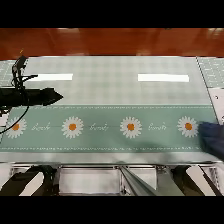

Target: Fold the shirts.

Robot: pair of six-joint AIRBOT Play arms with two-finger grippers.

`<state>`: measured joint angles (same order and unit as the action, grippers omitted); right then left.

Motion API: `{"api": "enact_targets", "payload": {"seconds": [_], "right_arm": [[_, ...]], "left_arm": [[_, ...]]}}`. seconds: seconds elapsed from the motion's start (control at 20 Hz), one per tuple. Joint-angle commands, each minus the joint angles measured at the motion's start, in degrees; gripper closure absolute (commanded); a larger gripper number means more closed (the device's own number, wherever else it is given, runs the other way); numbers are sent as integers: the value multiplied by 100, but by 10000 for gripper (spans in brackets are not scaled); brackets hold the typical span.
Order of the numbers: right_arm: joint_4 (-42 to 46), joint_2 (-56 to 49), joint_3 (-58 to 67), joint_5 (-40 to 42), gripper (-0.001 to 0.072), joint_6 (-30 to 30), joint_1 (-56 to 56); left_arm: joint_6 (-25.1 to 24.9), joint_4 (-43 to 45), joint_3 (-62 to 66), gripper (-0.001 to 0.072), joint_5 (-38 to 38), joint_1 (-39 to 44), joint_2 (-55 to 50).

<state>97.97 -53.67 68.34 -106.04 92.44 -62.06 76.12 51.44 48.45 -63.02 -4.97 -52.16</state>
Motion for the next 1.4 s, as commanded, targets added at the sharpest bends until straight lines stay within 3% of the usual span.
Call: {"api": "enact_targets", "payload": {"seconds": [0.0, 0.2, 0.3, 0.4, 0.55, 0.65, 0.8, 0.95, 1.05, 1.15, 1.2, 1.35], "right_arm": [[610, 319, -1099, -66, 295, -44, -269], [435, 319, -1088, 13, 299, -76, -269], [-304, 317, -909, 348, 356, -70, -269], [-1838, 282, -566, 1023, 691, -68, -267], [-4251, 195, -262, 2492, 688, -516, 568], [-4634, 149, -192, 3351, 688, -848, 2006], [-3403, -149, -192, 4135, 688, -741, 4833], [-1266, -1012, -192, 4022, 688, 201, 7064], [-437, -1606, -192, 3816, 688, 763, 7558], [-529, -2031, -190, 3593, 688, 957, 7573], [-601, -2149, -192, 3523, 688, 955, 7573], [-675, -2192, -190, 3475, 688, 955, 7576]], "left_arm": [[-2, 0, -2, 688, 52, 0, -2], [-4, 0, 0, 688, 369, 0, -2], [-4, 2, 46, 688, 651, 0, -2], [-7, 0, 247, 688, 881, 0, -2], [-46, -9, 885, 687, 1233, 9, -2], [-46, -39, 1307, 688, 1672, 160, -2], [-398, -20, 1432, 687, 2238, 767, -46], [-627, 527, 1432, 688, 1475, 1464, -514], [-302, 1139, 1432, 688, 828, 1655, -1005], [555, 1440, 1432, 688, 345, 1587, -1432], [732, 1438, 1429, 688, 205, 1545, -1565], [737, 1412, 1425, 688, -7, 1547, -1751]]}}
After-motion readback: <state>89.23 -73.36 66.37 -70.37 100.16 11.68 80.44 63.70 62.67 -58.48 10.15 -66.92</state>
